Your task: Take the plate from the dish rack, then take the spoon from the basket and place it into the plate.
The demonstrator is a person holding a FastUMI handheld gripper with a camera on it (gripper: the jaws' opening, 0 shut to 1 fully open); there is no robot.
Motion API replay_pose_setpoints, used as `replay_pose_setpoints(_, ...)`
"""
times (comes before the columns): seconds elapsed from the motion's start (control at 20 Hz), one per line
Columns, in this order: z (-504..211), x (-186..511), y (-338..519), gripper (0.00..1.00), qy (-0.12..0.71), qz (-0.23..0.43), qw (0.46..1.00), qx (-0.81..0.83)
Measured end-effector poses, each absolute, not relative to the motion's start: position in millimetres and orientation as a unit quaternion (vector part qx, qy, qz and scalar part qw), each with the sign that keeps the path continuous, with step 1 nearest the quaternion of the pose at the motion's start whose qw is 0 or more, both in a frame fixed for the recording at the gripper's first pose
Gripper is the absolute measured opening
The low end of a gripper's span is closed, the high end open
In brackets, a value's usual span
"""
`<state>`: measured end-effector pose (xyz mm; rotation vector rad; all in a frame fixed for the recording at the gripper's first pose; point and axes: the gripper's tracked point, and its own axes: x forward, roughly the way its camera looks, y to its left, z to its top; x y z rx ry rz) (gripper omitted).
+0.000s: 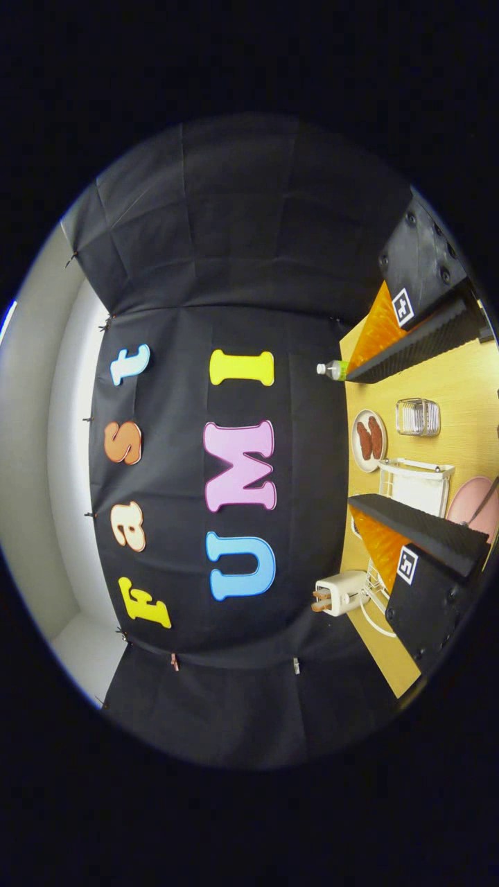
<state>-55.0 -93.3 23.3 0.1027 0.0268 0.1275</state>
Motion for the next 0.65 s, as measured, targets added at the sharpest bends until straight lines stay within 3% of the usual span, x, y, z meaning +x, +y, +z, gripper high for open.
replay_pose_setpoints(0.65, 14, -25, -90, 0.98, 0.039, 0.133, 0.989, 0.047)
